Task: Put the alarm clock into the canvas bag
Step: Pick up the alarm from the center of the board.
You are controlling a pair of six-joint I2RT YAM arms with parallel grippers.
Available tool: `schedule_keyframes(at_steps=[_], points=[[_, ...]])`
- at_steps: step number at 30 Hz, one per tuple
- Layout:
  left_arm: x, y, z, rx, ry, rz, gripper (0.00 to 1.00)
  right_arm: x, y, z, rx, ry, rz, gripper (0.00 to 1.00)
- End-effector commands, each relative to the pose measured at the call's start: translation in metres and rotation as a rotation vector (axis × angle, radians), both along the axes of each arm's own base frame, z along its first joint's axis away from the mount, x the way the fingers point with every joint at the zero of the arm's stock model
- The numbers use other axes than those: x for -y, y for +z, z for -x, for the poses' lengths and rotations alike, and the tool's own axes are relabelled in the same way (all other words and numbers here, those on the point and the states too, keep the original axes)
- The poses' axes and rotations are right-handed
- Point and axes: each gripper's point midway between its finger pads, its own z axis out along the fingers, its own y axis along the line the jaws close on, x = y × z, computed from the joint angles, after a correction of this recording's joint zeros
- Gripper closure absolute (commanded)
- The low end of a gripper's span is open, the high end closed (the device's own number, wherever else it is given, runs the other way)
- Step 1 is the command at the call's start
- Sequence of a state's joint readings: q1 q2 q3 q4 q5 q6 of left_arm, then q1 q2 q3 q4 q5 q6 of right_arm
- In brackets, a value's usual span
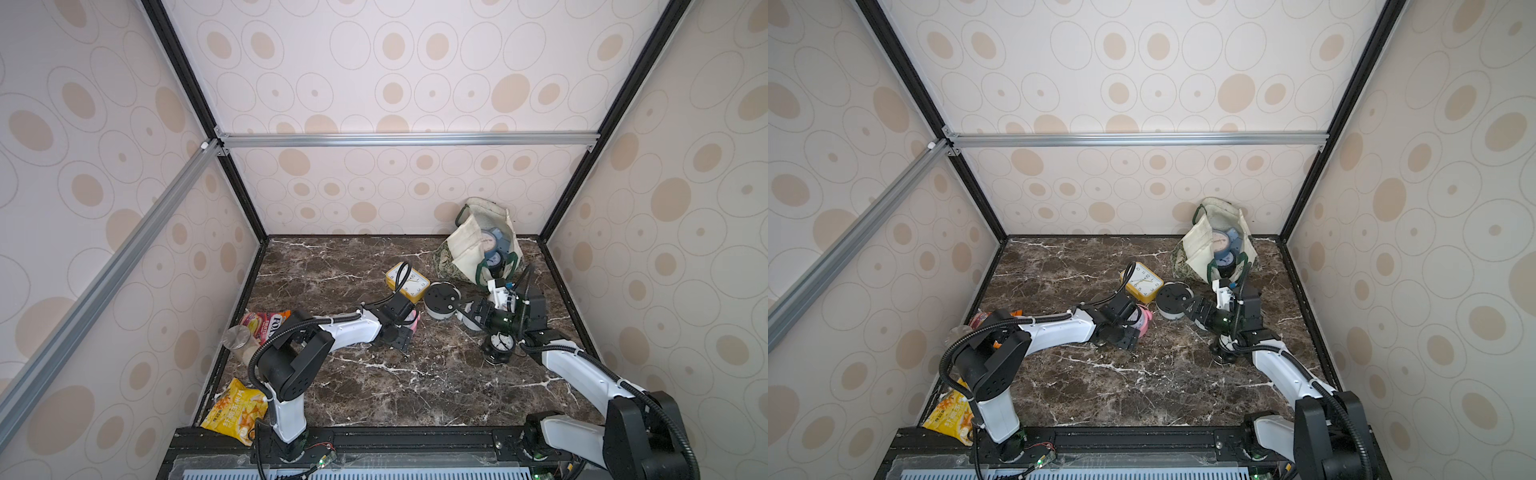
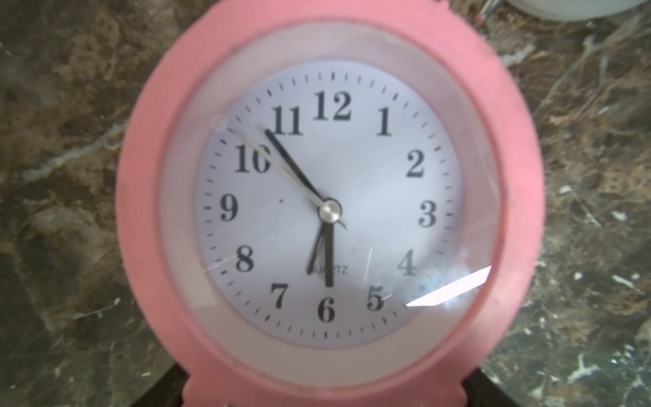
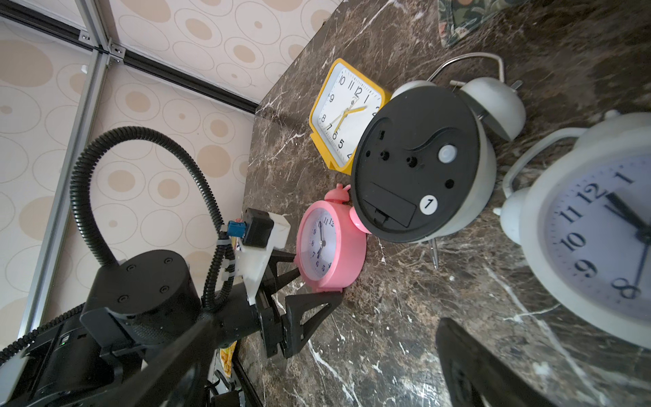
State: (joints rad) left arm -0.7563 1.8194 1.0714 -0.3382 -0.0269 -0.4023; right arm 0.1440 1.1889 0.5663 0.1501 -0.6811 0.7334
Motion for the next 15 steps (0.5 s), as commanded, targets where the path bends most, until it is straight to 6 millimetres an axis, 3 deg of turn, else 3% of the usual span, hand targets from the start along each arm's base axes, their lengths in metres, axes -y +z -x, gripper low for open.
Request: schedule_keyframes(at_steps=[1, 6, 11, 15], points=[[0.005, 0.007, -0.007, 0.013, -0.005, 0.022, 0.29, -0.006, -0.008, 0.004, -0.015, 0.031, -0.002, 0.0], [0.004, 0.023, -0.006, 0.05, -0.006, 0.051, 0.34, -0.008, -0.012, 0.002, -0.03, 0.041, -0.005, 0.0], [0.005, 0.057, -0.001, 0.122, -0.034, 0.138, 0.36, -0.012, -0.015, -0.003, -0.037, 0.058, -0.024, 0.0], [0.017, 0.087, 0.014, 0.187, -0.123, 0.294, 0.38, -0.023, -0.012, -0.008, -0.049, 0.097, -0.058, 0.0]])
